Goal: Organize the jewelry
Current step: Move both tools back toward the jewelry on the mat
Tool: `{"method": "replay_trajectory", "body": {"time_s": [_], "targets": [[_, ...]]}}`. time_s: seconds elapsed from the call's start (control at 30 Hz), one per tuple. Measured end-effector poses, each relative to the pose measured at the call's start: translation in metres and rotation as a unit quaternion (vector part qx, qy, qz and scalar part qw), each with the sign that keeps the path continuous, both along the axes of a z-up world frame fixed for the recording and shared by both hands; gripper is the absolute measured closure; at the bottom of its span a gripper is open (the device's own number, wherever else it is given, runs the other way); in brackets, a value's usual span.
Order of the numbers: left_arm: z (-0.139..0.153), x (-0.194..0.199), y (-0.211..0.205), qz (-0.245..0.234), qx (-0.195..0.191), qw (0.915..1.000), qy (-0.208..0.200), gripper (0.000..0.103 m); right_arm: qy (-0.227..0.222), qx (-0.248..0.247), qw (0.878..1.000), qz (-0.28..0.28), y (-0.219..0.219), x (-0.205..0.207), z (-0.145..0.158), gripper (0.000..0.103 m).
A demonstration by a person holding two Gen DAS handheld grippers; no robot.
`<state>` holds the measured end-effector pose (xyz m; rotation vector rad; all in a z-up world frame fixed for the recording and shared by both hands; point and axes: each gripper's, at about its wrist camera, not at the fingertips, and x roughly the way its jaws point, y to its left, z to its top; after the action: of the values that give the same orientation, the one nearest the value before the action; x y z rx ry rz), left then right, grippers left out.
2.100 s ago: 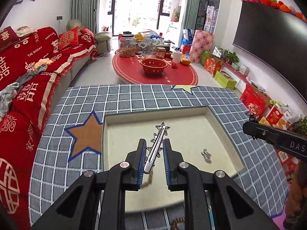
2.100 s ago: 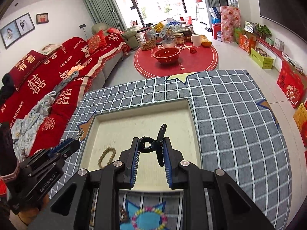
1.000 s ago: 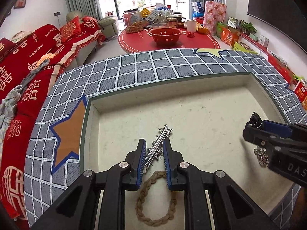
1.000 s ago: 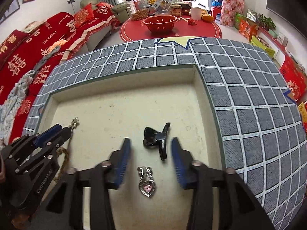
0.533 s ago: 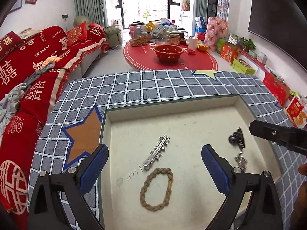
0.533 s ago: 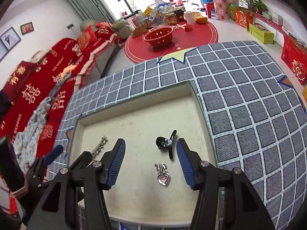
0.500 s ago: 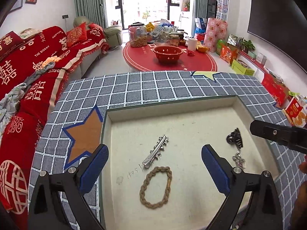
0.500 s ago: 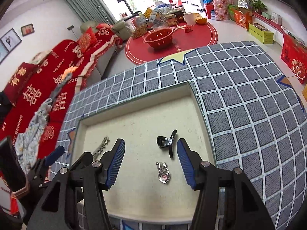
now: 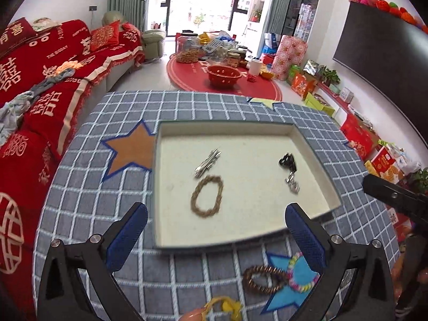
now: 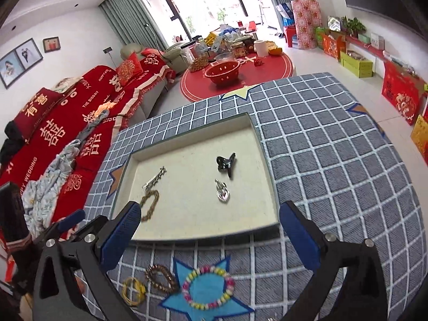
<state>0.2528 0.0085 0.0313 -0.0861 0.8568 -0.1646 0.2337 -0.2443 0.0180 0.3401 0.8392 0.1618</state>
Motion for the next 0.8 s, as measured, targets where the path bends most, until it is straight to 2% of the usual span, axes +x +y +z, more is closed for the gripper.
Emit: {"method": "replay_trajectory", "body": {"time_s": [0.1,0.2,0.3,0.47,0.57,0.7,0.8], "targets": [[-0.007,-0.016,0.007,0.012,0.010,0.9998,0.010,0.000,-0.003,-0.034,0.999,-0.005,0.002,-0.022,0.000,0.000],[-0.013,-0.038,0.016,0.031,0.012,0.9994,0.004,0.000,-0.003,-0.043,0.999,-0.006,0.001,-0.042,-0.001,0.000],[-0.021,-0.053,0.026,0.031,0.008,0.9994,0.016,0.000,-0.008,-0.041,0.999,-0.008,0.001,-0.062,-0.001,0.000],[-0.034,-0.081,0.030,0.022,0.029,0.9992,0.016,0.000,-0.004,-0.029,1.000,-0.010,-0.001,-0.092,-0.007,0.000],[-0.042,-0.094,0.031,0.018,0.042,0.9988,0.016,0.000,0.005,-0.049,0.999,-0.007,0.003,-0.107,-0.013,0.000],[-0.051,-0.106,0.033,0.008,0.037,0.9990,0.026,0.000,0.017,-0.082,0.996,-0.006,0.007,-0.124,-0.024,0.000],[-0.056,-0.112,0.032,0.001,0.043,0.9986,0.031,0.000,0.040,-0.083,0.996,-0.008,0.002,-0.134,-0.035,0.000]]}}
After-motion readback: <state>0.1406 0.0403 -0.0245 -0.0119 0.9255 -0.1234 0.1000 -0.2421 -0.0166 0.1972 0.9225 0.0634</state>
